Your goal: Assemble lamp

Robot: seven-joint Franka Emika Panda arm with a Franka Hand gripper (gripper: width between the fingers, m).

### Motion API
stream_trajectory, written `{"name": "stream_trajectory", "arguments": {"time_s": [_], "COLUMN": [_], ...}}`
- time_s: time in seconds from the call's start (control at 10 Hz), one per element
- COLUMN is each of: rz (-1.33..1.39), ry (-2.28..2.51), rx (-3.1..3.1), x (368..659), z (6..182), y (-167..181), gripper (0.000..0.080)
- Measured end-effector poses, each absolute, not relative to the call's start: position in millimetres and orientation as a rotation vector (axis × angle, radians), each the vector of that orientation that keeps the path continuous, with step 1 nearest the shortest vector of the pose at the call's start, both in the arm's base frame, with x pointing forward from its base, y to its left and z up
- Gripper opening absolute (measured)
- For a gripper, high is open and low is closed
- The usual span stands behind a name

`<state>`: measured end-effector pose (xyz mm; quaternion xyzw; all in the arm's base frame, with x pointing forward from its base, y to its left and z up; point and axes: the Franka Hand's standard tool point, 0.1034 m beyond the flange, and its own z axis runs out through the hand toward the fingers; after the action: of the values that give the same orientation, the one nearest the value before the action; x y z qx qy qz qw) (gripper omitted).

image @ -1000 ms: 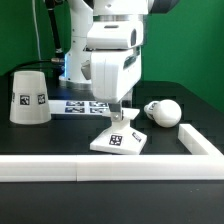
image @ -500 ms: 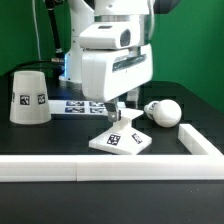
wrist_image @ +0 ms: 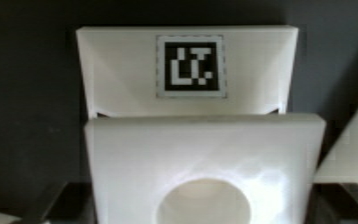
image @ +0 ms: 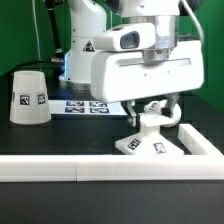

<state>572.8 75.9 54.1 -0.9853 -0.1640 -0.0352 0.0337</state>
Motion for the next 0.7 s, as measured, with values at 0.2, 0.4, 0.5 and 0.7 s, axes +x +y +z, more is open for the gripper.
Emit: {"name": "stream_trajectory", "arguments": {"time_s": [0.2,0.4,0.5,0.7], "rz": [-0.097,-0.102,-0.106,-0.119], "ry": [-0.214,-0.171,-0.168,-0.162], "rx": [-3.059,-3.063,-3.063,-3.061], "x": [574,577,579,587], "z": [54.5,54.3,54.4,54.5], "y": [91,98,98,98], "gripper": [0.0537,0.0537,0.0537,0.0537]}}
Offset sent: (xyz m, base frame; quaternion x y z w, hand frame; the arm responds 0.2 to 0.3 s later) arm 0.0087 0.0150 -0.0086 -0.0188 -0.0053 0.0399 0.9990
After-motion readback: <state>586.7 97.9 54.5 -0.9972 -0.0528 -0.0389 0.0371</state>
